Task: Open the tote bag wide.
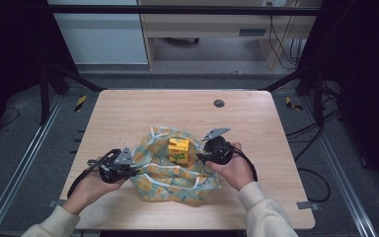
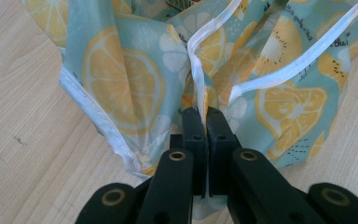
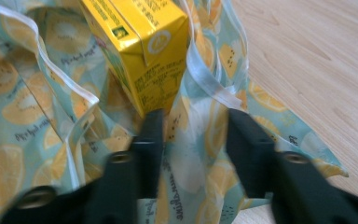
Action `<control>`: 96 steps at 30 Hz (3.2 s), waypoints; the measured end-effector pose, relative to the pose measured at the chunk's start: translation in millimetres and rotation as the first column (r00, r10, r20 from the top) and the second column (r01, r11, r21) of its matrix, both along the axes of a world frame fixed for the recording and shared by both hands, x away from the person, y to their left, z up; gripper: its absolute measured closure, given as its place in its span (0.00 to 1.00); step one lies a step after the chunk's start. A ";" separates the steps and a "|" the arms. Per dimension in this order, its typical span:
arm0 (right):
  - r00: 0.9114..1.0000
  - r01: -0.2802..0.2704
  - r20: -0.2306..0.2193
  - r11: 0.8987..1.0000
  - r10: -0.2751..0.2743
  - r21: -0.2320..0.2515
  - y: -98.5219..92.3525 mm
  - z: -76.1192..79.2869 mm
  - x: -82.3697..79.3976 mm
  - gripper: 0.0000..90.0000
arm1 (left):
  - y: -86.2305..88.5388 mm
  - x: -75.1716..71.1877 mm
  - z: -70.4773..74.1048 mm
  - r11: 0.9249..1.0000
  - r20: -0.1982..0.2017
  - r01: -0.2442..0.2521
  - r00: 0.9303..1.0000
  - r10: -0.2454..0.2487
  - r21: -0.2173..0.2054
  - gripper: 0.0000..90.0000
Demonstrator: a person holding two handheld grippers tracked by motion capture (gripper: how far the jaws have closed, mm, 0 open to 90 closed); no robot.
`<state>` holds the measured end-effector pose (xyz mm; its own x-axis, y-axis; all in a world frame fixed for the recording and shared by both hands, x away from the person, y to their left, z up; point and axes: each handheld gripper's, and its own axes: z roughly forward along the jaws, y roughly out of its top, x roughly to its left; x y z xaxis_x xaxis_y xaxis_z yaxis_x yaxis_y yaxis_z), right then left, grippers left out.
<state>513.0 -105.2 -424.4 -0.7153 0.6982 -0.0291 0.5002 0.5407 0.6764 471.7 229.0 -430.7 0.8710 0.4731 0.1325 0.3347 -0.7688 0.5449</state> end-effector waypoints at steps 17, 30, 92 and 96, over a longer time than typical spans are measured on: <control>0.998 0.057 -0.009 0.997 -0.057 0.061 9.2 24.5 60.3 0.99 | -14.0 9.2 -6.5 0.999 -0.001 -0.009 1.000 0.009 -0.031 0.99; 0.996 0.063 -0.063 0.998 -0.061 0.026 13.3 -3.2 72.3 0.98 | -20.9 4.8 -29.8 1.000 -0.030 0.012 0.999 -0.012 0.001 0.99; 0.994 0.006 -0.112 1.000 -0.006 -0.002 -51.0 -53.9 -56.5 1.00 | -27.4 107.5 -23.4 0.961 0.076 -0.265 0.960 0.271 -0.078 0.96; 0.992 0.012 -0.126 1.000 -0.012 -0.002 -55.9 -58.5 -55.8 1.00 | -28.1 112.2 -32.3 0.958 0.069 -0.272 0.958 0.279 -0.094 0.98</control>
<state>457.2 -161.0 -482.9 -0.7050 0.7067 0.0601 0.5878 0.5348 0.6071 583.9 201.0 -463.0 0.6932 0.7056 0.1473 0.4798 -0.6042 0.6362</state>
